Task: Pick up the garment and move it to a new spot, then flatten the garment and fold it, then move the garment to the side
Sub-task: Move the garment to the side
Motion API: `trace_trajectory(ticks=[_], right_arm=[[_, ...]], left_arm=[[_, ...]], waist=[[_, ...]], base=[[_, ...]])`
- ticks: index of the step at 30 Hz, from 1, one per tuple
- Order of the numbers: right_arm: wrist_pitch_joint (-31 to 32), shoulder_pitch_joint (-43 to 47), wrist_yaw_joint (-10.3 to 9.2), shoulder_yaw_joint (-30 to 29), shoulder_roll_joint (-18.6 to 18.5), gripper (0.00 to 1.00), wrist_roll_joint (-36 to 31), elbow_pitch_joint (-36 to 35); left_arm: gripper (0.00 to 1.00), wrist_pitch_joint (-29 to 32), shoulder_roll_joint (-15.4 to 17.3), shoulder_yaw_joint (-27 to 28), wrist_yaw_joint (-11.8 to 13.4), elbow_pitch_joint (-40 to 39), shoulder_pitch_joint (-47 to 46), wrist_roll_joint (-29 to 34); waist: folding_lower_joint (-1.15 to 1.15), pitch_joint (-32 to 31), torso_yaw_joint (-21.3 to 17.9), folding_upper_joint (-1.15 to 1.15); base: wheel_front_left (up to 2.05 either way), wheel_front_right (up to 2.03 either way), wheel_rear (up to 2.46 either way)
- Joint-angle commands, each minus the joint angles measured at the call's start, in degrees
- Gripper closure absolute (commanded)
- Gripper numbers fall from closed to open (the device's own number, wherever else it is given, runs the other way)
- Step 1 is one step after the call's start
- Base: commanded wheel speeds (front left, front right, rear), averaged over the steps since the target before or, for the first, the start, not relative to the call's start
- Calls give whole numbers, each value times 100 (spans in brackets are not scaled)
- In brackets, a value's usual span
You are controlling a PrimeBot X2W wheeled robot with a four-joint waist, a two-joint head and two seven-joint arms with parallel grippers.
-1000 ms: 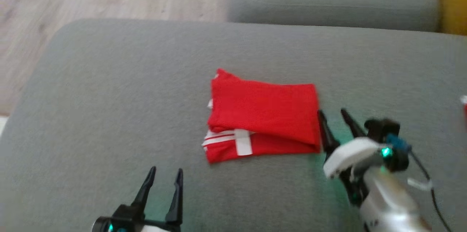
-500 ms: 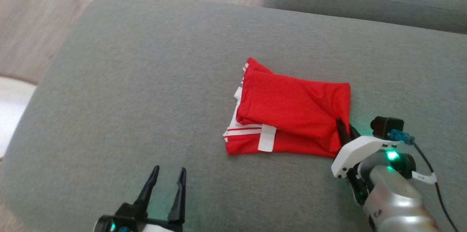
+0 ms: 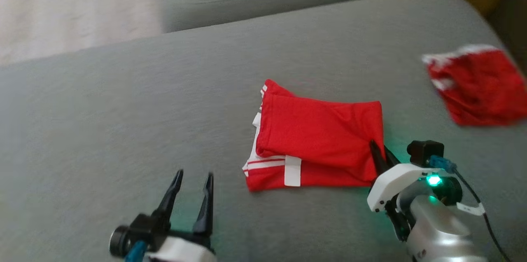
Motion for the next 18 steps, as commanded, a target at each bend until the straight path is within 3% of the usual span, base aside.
trace_trajectory(ticks=[1,5,9,18], right_arm=[[-85,-73,-5,109,-21,100,-65,-189],[-85,-5,-5,57,-60,100,-124,-298],[-86,-61,-5,74,-145,100,-155,-377],[-86,-1029,-5,21,-601,100,-368,-441]], left_arm=[[0,-47,-6,114,2,-157,-351,-46],[0,-47,-6,-24,27,-168,-511,-134],[0,-47,-6,-156,29,-158,-574,-136],[0,-47,-6,-297,-29,49,-604,-18]], waist=[[0,67,-1001,0],[0,144,-1369,0],[0,227,-1496,0],[0,561,-1140,0]], base=[[0,0,0],[0,0,0],[0,0,0],[0,0,0]])
